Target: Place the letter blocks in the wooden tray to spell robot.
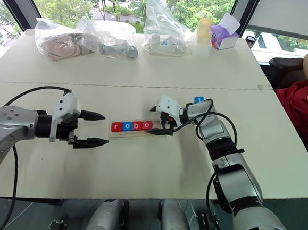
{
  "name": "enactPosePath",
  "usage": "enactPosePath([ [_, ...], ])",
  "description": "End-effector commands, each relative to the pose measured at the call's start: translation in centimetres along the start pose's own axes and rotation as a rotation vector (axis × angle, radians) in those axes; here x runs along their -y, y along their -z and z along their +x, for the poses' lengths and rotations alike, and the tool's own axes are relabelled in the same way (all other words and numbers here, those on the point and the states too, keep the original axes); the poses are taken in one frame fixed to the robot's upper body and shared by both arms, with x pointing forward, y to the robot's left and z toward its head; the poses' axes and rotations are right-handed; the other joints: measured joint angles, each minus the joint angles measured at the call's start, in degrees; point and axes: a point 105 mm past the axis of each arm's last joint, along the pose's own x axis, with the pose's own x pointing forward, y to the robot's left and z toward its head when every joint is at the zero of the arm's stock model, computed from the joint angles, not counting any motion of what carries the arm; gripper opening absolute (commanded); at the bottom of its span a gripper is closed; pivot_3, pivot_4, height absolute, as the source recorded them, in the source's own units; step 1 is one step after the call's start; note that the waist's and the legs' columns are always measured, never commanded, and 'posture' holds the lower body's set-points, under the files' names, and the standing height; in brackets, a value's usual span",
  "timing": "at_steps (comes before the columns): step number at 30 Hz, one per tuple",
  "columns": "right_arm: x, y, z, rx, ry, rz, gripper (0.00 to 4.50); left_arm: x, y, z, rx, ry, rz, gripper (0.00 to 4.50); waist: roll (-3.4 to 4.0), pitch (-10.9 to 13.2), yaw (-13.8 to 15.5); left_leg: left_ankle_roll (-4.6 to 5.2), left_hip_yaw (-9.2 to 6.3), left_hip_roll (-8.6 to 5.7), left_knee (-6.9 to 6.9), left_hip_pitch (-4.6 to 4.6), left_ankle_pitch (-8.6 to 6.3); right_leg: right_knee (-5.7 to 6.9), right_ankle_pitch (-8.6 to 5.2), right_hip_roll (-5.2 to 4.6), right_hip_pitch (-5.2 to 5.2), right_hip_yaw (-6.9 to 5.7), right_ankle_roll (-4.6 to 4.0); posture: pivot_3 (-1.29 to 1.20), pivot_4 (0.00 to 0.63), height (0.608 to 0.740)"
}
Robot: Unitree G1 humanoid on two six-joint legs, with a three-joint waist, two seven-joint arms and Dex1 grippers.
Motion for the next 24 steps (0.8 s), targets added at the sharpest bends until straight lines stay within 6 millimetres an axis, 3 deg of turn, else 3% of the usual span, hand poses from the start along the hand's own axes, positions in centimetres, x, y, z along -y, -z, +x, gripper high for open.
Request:
enactPosePath([
  [1,1.1,-1.0,0.0,0.021,0.046,-0.034,4.46,0.0,-0.9,0.0,0.02,-0.005,0.044,4.5,0.0,0.0,0.0,0.0,0.0,0.0,0.0,0.0,0.0,0.0,0.0,0.0,0.0,0.0,0.0,0.0,0.15,0.74],
  [7,2.1,-0.7,0.1,0.009,0.097,-0.051,4.46,0.1,-0.9,0.0,0.019,-0.007,0.041,4.5,0.0,0.0,-0.04,0.0,0.0,0.0,0.0,0.01,0.0,0.01,0.0,0.0,0.0,0.0,-0.01,0.0,0.15,0.74],
  [14,1.2,-1.4,-0.7,0.054,0.055,-0.093,4.46,0.0,-0.8,0.0,0.018,-0.01,0.039,4.5,0.0,0.0,0.0,0.0,-0.01,0.0,0.0,0.0,0.0,0.01,0.0,-0.01,0.0,0.0,0.0,0.0,0.15,0.74],
  [21,1.2,-2.7,-3.2,0.132,0.139,-0.05,4.46,-0.1,-0.9,0.0,0.025,-0.012,0.04,4.5,0.0,0.0,0.06,0.0,-0.02,0.0,0.0,0.0,0.0,0.01,0.01,-0.02,0.0,0.0,0.0,0.0,0.15,0.74],
  [24,3.3,-2.3,-6.0,0.155,0.34,0.097,4.46,-0.1,-1.8,0.3,0.069,-0.008,0.052,4.5,0.0,0.0,0.19,0.0,-0.02,0.0,0.0,-0.01,0.0,0.01,0.0,-0.03,0.0,0.0,0.0,0.0,0.15,0.74],
])
